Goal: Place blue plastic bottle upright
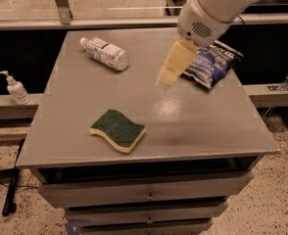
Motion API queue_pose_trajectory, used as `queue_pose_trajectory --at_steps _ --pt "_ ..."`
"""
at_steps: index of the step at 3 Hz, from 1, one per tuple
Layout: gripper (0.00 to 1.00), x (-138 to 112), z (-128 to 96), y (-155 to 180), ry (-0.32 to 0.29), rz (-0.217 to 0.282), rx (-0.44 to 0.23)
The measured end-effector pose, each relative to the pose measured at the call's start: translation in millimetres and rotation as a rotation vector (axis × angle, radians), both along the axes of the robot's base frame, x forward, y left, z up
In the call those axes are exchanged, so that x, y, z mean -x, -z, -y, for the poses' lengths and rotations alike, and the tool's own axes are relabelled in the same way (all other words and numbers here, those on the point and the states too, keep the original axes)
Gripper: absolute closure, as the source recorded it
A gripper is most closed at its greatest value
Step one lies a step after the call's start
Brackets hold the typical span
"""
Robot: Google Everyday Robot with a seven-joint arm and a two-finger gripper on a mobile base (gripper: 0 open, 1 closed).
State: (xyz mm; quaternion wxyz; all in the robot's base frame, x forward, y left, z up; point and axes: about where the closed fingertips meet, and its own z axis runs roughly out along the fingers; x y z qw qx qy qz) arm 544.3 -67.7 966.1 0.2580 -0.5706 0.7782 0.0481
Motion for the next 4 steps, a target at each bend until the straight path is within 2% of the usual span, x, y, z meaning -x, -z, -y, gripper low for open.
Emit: queue_pose_trajectory --at_steps 1,2,3,4 --pt "0.0 -28.4 -33.3 -1.8 0.068 -0.001 -0.156" --pt "0.0 -28.4 -33.4 -1.8 0.068 -0.001 -0.156" --pt "0.0 -41.6 -45.6 -1.1 0.098 0.027 -0.206" --pt "0.0 -87.6 -80.4 2.0 0.154 0.049 -0.313"
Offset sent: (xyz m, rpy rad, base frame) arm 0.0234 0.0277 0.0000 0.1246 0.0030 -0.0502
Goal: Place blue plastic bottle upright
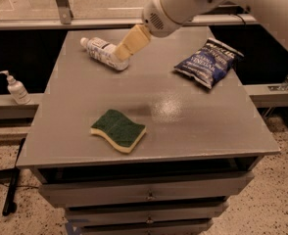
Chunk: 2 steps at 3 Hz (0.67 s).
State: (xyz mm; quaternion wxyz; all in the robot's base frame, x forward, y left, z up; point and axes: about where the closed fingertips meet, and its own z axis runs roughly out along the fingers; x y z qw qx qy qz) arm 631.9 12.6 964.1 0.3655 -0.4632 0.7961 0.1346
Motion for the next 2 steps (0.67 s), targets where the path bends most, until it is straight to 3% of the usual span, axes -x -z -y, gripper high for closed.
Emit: queue_pose_trajectory --at_steps 1,2 --pt "0.0 -46.7 -40.4 2.6 0.026 -0.005 -0.093" --pt "0.0 -84.6 -85.7 4.3 0.021 -0.011 -0.134"
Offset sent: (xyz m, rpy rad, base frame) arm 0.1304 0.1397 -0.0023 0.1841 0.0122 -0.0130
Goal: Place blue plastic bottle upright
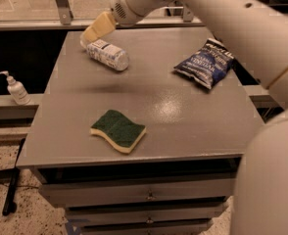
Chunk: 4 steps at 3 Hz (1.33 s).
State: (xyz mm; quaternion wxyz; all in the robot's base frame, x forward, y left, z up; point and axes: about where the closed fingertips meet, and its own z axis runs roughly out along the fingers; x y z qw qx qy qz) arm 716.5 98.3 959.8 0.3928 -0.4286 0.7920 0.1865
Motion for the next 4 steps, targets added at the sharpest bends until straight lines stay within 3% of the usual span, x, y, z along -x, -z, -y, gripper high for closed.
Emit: queue_pose_trajectory --at_steps 1,2,4 --pt "0.0 -29.7 -37.8 12.0 -0.014 -0.018 0.014" --pt "0.0 -52.8 -61.9 31.7 -0.029 -0.044 0.061" --pt "0.0 -73.2 -72.3 74.1 -0.041 -0.11 0.191"
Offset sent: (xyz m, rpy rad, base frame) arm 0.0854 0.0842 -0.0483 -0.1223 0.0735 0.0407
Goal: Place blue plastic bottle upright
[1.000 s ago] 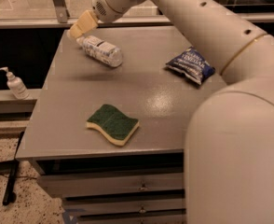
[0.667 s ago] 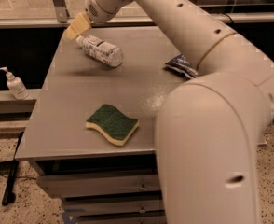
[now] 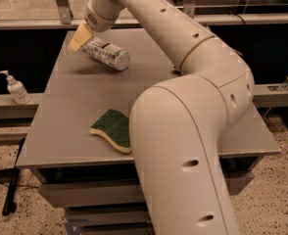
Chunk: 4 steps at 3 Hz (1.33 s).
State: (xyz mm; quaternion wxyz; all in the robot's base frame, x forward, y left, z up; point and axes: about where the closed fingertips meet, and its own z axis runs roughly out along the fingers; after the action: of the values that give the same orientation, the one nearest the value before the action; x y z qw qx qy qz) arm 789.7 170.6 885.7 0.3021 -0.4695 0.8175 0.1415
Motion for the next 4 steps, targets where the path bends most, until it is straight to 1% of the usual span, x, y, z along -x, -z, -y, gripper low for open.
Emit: queue_pose_trajectory --at_steps 1,2,4 --pt "0.0 -2.6 3.0 16.8 -0.007 -0.024 0.083" --pt "0.0 -3.2 6.8 27.4 -0.022 -0.036 0.169" --pt "0.0 -4.7 3.0 37.8 -0.053 -0.044 0.312"
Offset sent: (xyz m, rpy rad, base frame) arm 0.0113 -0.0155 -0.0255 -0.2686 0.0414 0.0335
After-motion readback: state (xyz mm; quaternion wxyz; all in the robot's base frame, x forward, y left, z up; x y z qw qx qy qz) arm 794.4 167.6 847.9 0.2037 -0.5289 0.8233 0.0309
